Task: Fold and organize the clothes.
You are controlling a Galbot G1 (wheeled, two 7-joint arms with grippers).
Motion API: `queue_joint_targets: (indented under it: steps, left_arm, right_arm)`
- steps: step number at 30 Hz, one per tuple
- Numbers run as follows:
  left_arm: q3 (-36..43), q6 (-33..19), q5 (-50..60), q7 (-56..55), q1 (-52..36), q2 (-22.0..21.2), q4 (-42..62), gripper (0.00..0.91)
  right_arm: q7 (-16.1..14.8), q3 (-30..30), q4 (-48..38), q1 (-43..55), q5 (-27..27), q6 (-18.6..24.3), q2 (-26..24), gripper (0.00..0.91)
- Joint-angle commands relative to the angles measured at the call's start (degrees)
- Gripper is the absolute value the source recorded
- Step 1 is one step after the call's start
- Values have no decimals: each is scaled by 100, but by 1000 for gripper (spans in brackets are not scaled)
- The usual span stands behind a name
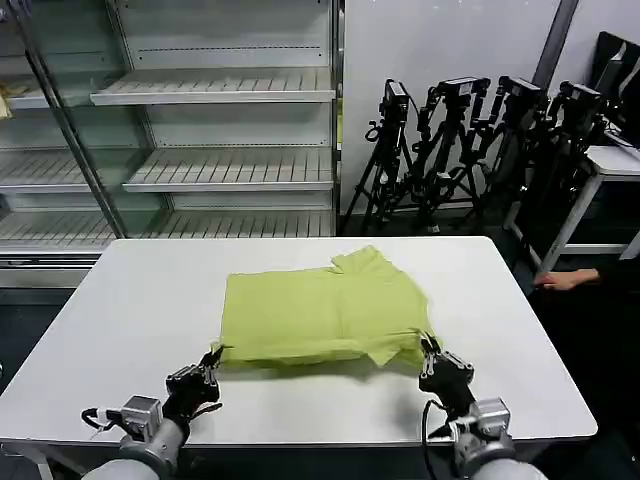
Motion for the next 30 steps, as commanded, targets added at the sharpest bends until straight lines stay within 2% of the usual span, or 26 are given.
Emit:
queue_joint_targets:
  steps: [1, 13, 16, 23, 24, 25, 26, 27, 30]
  left_arm:
    - [155, -10, 59, -5, -372, 100, 430, 20]
    - [447, -46, 215, -3, -892, 101, 918, 20]
    - [490, -130, 323, -29, -1035, 72, 1081, 131]
    - [583, -136, 339, -24, -1188, 68, 1231, 141]
    - [600, -136, 344, -23, -1209, 60, 1250, 191]
    - [608, -136, 345, -22, -1230, 49, 1269, 302]
    - [616, -133, 344, -19, -1250, 42, 1304, 746]
    - [622, -129, 344, -17, -1266, 30, 1328, 907]
    - [624, -126, 345, -31, -1285, -7, 1336, 907]
  right_arm:
    - [0, -332, -612, 918, 287, -103, -291, 0]
    - [-81, -536, -1227, 1292, 108, -14, -306, 0]
    - [-95, -562, -1349, 1320, -17, 45, -235, 0]
    - [-106, -598, -1470, 1261, -111, 66, -83, 0]
    - [-109, -604, -1489, 1260, -120, 52, -71, 0]
    - [-129, -618, -1508, 1256, -152, 18, -46, 0]
    - [-145, -625, -1512, 1251, -172, -16, -35, 746]
    - [-150, -629, -1511, 1248, -183, -16, -24, 907]
    - [-166, -615, -1472, 1211, -209, 1, 10, 907]
